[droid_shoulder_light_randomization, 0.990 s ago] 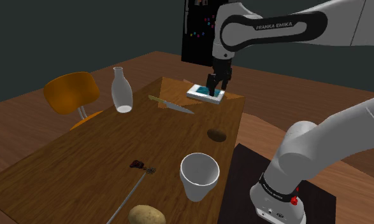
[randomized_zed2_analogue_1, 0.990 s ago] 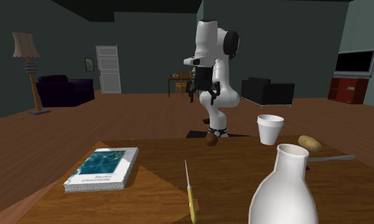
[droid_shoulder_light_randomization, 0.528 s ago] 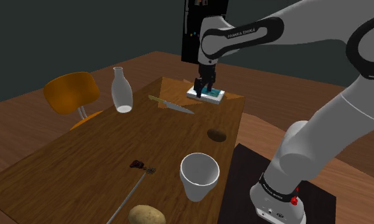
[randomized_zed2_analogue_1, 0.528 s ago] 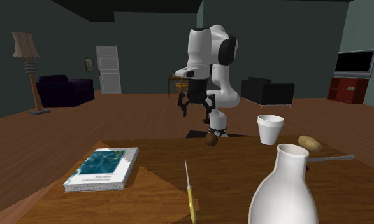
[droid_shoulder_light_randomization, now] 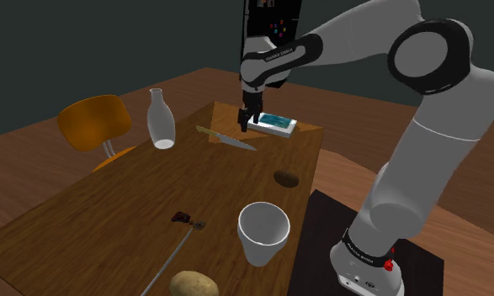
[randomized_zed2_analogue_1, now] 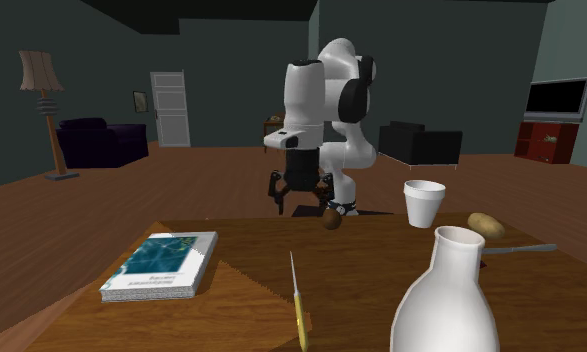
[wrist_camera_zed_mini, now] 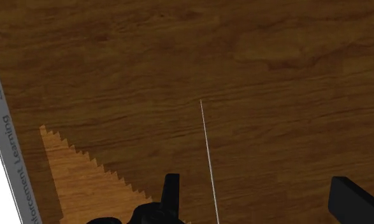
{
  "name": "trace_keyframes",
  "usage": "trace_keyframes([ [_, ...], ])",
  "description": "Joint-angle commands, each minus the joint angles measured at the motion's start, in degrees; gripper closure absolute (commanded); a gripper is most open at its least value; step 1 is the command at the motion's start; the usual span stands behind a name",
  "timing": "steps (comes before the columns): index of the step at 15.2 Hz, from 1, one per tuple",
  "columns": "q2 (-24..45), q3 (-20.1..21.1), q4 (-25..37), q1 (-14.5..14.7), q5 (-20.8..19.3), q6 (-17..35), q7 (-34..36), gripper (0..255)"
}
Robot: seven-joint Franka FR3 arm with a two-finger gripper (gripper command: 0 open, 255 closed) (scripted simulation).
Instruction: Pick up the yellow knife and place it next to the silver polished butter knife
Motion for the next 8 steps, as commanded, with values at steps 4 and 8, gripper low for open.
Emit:
trace_keyframes([
  [4, 11.4, 0.5, 9.2, -0.3, 3.2, 2.5, -5.5, 0],
  [8, 20.3, 1.6, 18.1, -0.9, 5.3, 2.7, -9.2, 0],
])
